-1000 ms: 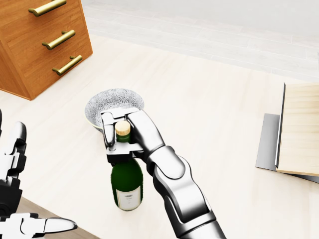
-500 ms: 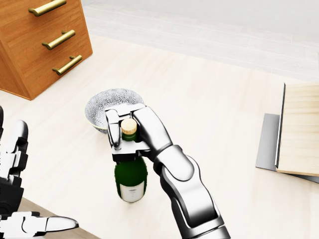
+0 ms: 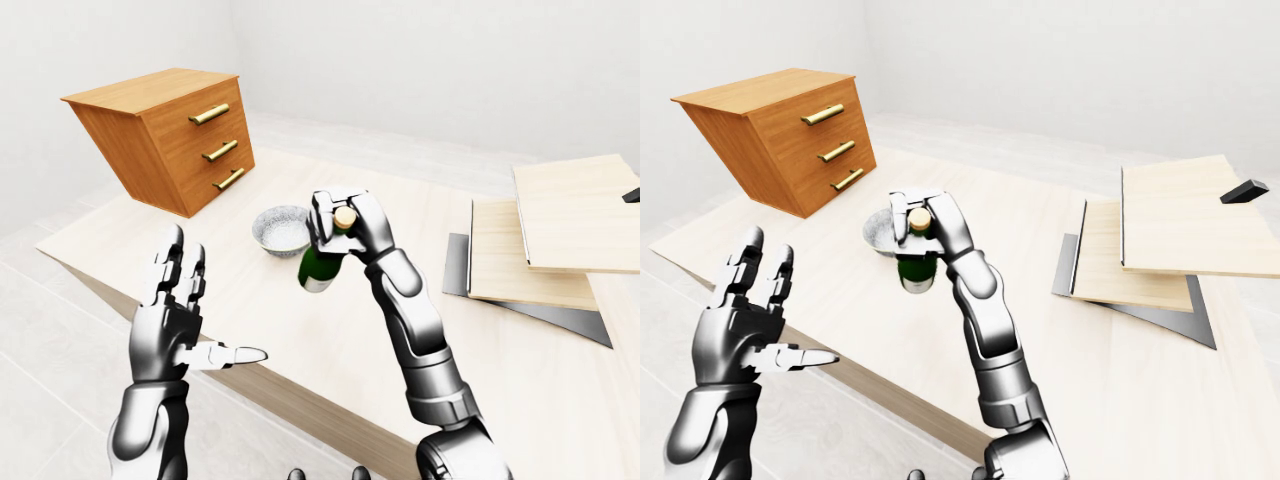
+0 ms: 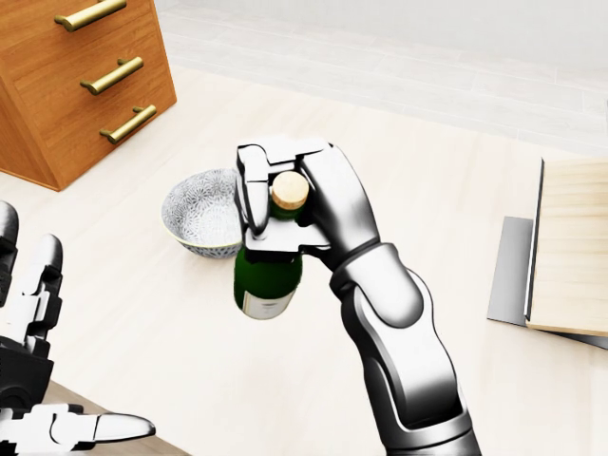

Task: Put the wine bottle on the wine rack.

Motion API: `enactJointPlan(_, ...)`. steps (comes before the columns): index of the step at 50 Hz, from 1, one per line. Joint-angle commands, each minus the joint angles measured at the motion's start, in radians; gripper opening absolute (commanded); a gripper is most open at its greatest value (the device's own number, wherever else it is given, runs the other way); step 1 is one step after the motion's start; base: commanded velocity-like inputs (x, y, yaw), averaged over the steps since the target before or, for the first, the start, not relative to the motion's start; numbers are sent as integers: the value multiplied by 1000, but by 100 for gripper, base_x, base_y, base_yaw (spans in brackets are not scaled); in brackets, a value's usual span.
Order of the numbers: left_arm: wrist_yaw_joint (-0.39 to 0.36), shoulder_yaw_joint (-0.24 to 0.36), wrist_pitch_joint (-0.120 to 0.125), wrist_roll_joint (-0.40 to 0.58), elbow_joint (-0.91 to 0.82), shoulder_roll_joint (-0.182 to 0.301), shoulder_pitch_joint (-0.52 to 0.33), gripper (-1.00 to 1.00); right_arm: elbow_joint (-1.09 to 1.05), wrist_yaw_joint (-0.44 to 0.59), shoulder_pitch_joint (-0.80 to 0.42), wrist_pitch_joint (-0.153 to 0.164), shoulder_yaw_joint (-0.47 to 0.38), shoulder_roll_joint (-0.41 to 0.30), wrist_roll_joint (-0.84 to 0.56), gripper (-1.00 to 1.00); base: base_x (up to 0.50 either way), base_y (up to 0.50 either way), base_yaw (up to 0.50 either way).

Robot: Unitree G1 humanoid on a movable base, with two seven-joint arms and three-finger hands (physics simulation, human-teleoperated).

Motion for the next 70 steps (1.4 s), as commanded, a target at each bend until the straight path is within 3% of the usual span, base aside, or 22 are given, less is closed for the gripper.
enactJointPlan(1, 2, -4, 0, 2, 19, 1, -4, 100, -89, -74, -40, 0, -57, -64, 97, -100, 0, 0, 0)
enactJointPlan(10, 8, -2, 0, -3, 21, 4, -12, 100, -123, -85, -75, 0, -120, -140, 149, -100, 0, 0, 0)
enactJointPlan(23, 19, -13, 0, -1, 11, 7, -15, 100, -67, -183, -207, 0, -227, -267, 257, -100, 0, 0, 0)
enactJointPlan(29, 26, -6, 0, -8, 12, 9, -24, 100, -34, -235, -270, 0, -312, -311, 367, -100, 0, 0, 0)
enactJointPlan(39, 35, -13, 0, -7, -15, 9, -25, 100, 141, -308, -405, 0, -439, -485, 611, -100, 0, 0, 0)
enactJointPlan(57, 36, -14, 0, -8, -16, 9, -25, 100, 159, -345, -395, 0, -389, -526, 689, -100, 0, 0, 0)
enactJointPlan(62, 30, 10, 0, -24, -12, 15, -30, 100, 176, -326, -421, 0, -367, -607, 695, -100, 0, 0, 0)
enactJointPlan(70, 40, 26, 0, -37, 18, 11, -57, 100, 287, -237, -487, 0, -399, -727, 725, -100, 0, 0, 0)
